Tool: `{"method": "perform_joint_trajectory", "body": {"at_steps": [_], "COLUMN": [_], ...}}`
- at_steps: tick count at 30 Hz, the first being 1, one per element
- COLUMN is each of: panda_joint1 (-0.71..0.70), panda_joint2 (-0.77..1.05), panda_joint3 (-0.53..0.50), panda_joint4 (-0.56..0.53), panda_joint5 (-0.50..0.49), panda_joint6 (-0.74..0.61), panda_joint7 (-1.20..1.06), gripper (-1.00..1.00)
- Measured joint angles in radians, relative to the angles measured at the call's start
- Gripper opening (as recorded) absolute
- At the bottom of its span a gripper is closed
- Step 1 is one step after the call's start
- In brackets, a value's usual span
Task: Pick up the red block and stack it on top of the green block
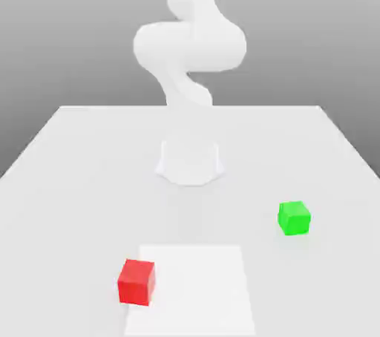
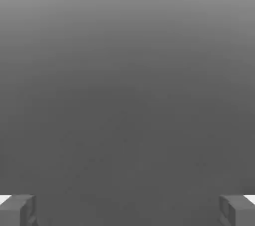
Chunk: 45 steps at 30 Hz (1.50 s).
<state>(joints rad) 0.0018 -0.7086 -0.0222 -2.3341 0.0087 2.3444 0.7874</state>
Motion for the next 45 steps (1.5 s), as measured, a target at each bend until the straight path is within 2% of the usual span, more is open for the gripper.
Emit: {"method": "perform_joint_trajectory", "body": {"at_steps": [13, 21, 27, 28, 35, 40, 42, 45], "panda_joint1": [-0.011, -0.049, -0.084, -0.09, -0.092, -0.072, -0.043, 0.075], "panda_joint2": [0.479, 0.766, 0.983, 1.011, 1.013, 0.856, 0.8, 0.732], "panda_joint3": [-0.091, -0.125, -0.081, -0.073, -0.071, -0.106, -0.077, -0.009], "panda_joint4": [-0.178, -0.286, -0.278, -0.273, -0.273, -0.298, -0.322, -0.374], "panda_joint5": [0.047, 0.04, 0.098, 0.111, 0.109, 0.043, 0.034, 0.046], "panda_joint6": [0.232, 0.374, 0.54, 0.563, 0.565, 0.433, 0.401, 0.383], "panda_joint7": [-0.067, -0.082, -0.129, -0.138, -0.136, -0.088, -0.124, -0.248], "gripper": [0.0, 0.0, 0.0, -1.0, -1.0, -1.0, -1.0, -1.0]}}
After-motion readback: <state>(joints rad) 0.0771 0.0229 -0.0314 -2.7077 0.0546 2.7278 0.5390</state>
